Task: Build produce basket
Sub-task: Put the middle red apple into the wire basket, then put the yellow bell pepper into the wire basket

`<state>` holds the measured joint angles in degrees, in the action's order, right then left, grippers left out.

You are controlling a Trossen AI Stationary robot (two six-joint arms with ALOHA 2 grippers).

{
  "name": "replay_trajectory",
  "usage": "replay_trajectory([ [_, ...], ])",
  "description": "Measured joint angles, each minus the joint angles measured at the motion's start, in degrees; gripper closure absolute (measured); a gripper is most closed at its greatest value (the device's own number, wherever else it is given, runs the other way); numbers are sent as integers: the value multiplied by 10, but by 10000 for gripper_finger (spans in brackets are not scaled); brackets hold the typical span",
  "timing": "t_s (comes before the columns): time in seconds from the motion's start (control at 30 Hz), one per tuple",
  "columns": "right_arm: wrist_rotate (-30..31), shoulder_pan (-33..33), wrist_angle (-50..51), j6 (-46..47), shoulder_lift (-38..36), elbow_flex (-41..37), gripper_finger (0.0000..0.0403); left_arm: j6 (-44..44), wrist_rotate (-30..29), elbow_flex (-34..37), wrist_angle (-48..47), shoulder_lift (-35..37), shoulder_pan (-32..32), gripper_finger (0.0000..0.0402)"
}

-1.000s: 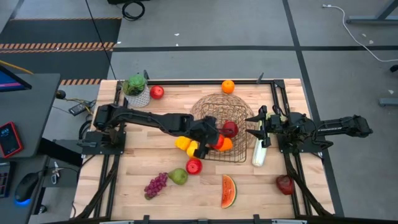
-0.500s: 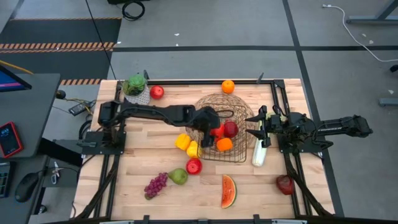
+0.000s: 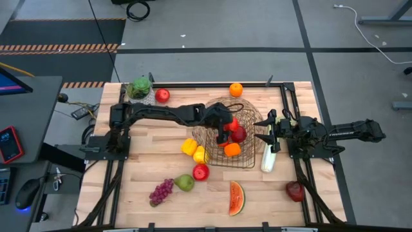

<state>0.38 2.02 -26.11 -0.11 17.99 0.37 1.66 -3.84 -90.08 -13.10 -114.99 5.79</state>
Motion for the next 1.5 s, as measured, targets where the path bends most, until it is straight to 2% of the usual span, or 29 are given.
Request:
replay_trajectory([
  [0.3, 0, 0, -1, 0, 0, 0, 172, 0, -1, 0, 10, -35, 10, 86],
  [1.03, 0, 0, 0, 0, 0, 0, 172, -10, 0, 0, -43, -36, 15, 84],
  [1.13, 0, 0, 0, 0, 0, 0, 172, -10, 0, 0, -43, -36, 14, 69],
  [1.3, 0, 0, 0, 0, 0, 0, 172, 5, 0, 0, -44, -36, 13, 11],
  [1.5, 0, 0, 0, 0, 0, 0, 172, 20, 0, 0, -44, -35, 13, 7],
])
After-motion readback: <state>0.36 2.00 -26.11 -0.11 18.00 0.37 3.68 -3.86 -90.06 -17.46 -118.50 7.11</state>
